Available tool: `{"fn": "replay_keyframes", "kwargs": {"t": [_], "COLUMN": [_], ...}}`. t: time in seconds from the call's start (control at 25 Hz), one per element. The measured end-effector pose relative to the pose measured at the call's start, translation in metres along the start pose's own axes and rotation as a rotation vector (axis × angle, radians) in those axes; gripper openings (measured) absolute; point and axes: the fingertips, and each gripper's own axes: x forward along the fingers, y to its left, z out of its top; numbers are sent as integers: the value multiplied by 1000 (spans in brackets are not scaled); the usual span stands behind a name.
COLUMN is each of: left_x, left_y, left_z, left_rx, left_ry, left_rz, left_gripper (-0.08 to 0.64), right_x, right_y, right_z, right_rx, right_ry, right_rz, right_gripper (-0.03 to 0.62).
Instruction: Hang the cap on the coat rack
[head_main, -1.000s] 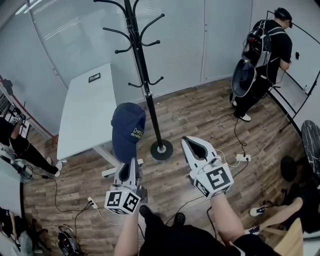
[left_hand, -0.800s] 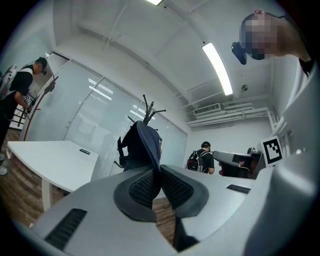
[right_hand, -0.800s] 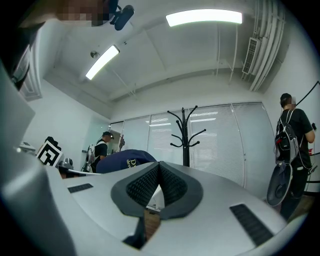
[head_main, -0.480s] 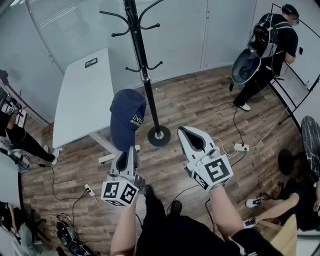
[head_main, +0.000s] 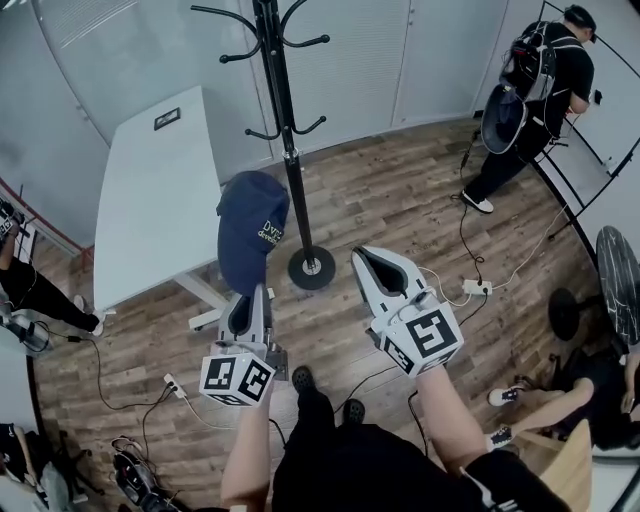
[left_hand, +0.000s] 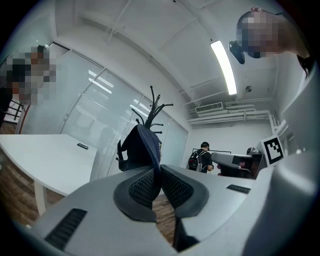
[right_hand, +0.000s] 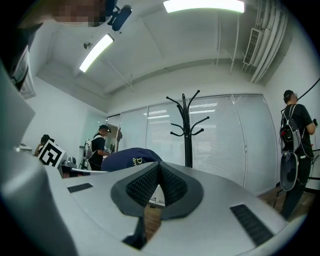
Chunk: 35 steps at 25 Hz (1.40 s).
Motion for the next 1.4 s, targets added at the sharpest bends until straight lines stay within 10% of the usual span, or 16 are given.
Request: {"fn": "replay_keyframes", "kwargs": {"t": [0.52, 1.4], "left_x": [60, 136], "left_y": [78, 150], "left_z": [14, 8], "left_rx": [-13, -26], "left_ry": [15, 88], "left_rz": [-89, -11], "left_gripper": [32, 34], "right_x": [84, 150], "right_y": [11, -28], "right_z": [-8, -32], "right_rx": [10, 49], "right_ry": [39, 76], "right_rz": [-74, -63], "right_gripper": [31, 31]}}
